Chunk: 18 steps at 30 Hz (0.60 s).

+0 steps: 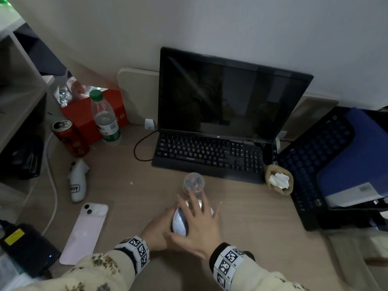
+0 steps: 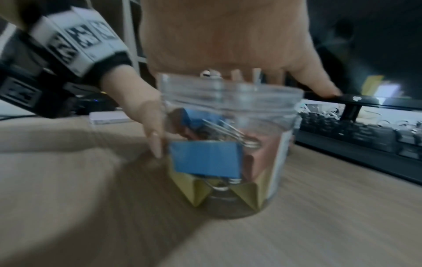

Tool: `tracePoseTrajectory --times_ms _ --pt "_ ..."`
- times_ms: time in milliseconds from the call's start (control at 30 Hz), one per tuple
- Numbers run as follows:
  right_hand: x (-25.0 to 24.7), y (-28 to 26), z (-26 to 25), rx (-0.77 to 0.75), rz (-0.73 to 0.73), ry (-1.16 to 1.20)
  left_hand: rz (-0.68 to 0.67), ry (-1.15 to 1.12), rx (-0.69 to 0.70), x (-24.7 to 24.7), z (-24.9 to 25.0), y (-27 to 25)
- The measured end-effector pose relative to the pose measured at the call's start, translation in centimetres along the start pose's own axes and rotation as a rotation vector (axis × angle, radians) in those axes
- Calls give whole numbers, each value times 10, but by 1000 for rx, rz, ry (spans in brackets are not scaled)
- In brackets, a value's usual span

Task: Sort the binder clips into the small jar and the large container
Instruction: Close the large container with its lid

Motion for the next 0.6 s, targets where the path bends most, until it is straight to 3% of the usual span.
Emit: tracePoseTrajectory --times_ms 100,300,467,600 --pt "-1 -14 -1 130 -33 32 36 74 -2 -3 1 0" --pt "2 -12 1 72 -44 2 17 188 30 -4 -3 4" --pt "3 -11 6 -104 -59 -1 -26 213 51 2 -9 5" --pt "0 -4 15 -348 -130 -14 -74 113 76 0 -1 7"
Point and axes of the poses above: each hand's wrist, its own y-axis towards the middle knuckle, its own x-axis out of the palm, z = x × y, the point moved 4 cm from there along y, towards the middle knuckle, and after that the axes turned 13 degrees about z, right-handed, at the moved point
